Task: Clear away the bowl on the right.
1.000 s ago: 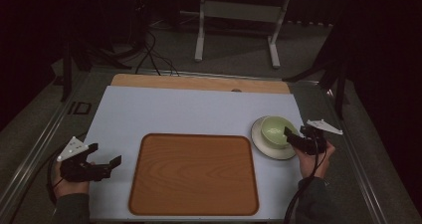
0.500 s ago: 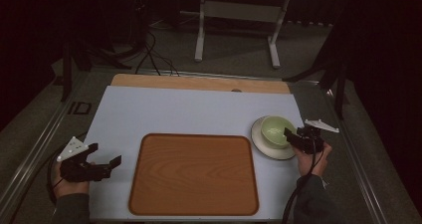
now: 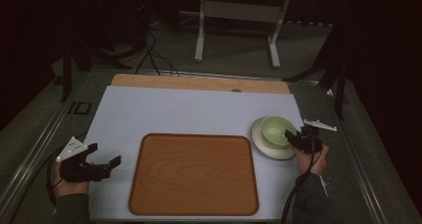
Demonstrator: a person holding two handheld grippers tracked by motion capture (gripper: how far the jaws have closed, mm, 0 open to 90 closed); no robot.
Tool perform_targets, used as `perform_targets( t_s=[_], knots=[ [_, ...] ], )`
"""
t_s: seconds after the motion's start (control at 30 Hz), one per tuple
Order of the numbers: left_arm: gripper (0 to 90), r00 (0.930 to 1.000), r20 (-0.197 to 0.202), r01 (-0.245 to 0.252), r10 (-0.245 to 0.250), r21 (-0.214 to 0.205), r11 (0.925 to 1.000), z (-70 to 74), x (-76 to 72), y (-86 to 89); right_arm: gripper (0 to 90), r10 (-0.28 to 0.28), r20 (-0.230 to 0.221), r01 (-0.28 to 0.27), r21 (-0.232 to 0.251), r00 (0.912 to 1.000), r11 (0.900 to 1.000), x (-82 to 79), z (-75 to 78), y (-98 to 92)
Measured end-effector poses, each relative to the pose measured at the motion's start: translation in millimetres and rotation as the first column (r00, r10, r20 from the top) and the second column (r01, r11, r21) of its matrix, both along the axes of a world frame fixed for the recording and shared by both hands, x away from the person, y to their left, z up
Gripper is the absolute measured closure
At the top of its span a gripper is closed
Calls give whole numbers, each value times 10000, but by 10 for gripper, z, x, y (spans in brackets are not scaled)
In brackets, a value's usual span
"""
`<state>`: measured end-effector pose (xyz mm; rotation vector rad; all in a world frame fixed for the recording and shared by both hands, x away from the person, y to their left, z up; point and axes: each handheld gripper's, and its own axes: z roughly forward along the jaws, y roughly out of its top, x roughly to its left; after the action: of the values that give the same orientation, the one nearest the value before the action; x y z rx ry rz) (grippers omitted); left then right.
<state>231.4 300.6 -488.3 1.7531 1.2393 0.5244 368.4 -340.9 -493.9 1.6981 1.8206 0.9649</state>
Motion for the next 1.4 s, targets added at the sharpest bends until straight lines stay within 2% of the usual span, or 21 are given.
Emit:
perform_targets(
  t_s=[0.13,0.37,0.53,0.7,0.8,0.97,1.4],
  knots=[
    [16,10000,-1,16,-16,18,10000,0,2,-6,679,-85,-312,93,230,9995,9997,21,-13,-28],
    [16,10000,-4,28,-28,16,10000,0,0,-2,693,-214,-858,239,286,9961,9993,74,-62,-4],
    [16,10000,1,35,-35,21,10000,5,-6,0,777,-382,-1143,426,368,9927,9984,93,-59,7],
    [16,10000,-4,31,-31,19,10000,5,-7,1,820,-333,-1197,435,833,9923,9956,93,-83,-12],
    [16,10000,-10,40,-40,25,10000,3,-3,-2,824,-370,-1248,459,692,9915,9965,97,-74,2],
    [16,10000,-17,37,-37,13,10000,3,-4,2,830,-549,-1360,655,745,9892,9951,102,-64,5],
    [18,10000,-20,62,-62,-34,10000,2,-4,4,833,-704,-1302,872,1277,9890,9880,71,-68,-42]
  ],
)
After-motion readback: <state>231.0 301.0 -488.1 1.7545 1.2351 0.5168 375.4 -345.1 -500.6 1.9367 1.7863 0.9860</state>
